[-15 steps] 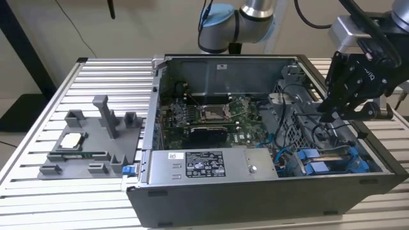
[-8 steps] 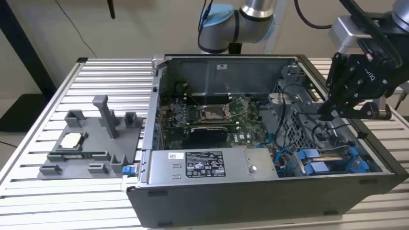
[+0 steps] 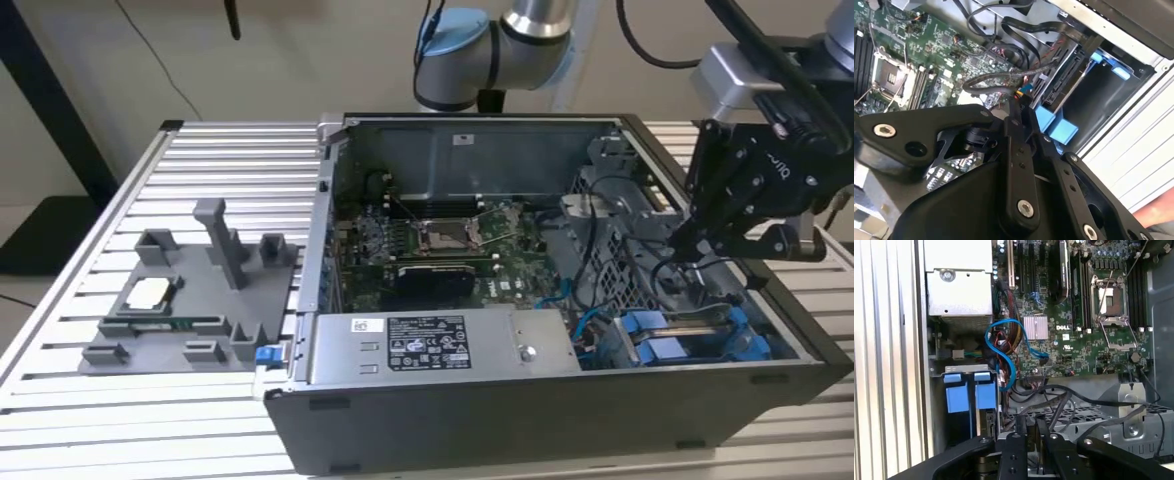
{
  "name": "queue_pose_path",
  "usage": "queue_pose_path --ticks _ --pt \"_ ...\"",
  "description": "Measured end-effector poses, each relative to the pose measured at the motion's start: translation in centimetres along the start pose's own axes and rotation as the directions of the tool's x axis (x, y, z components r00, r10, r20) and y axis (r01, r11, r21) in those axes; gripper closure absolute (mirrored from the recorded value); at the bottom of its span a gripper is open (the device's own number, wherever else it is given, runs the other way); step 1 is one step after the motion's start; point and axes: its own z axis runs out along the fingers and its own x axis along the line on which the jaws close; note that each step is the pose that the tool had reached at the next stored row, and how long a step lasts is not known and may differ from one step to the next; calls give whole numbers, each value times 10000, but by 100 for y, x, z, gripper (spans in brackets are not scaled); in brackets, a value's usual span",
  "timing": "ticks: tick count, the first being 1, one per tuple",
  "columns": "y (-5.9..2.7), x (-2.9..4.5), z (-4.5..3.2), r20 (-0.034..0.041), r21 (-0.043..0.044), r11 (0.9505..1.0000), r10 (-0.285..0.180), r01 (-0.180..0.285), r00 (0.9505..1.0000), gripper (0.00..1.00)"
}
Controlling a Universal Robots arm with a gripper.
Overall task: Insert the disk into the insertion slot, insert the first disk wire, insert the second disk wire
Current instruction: 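Insert the first disk wire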
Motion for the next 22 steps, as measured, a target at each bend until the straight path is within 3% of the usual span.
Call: queue_pose_path --ticks 5,11,16,20,22 --pt "-12 21 5 -401 100 9999 16 -12 9992 81" --pt "-22 29 19 -694 570 9984 -20 60 9976 81" --pt "-44 37 68 -813 666 9977 -19 73 9967 81" --pt "-48 37 71 -819 660 9978 -19 73 9966 81" --pt "-49 39 86 -902 666 9978 -14 74 9959 81"
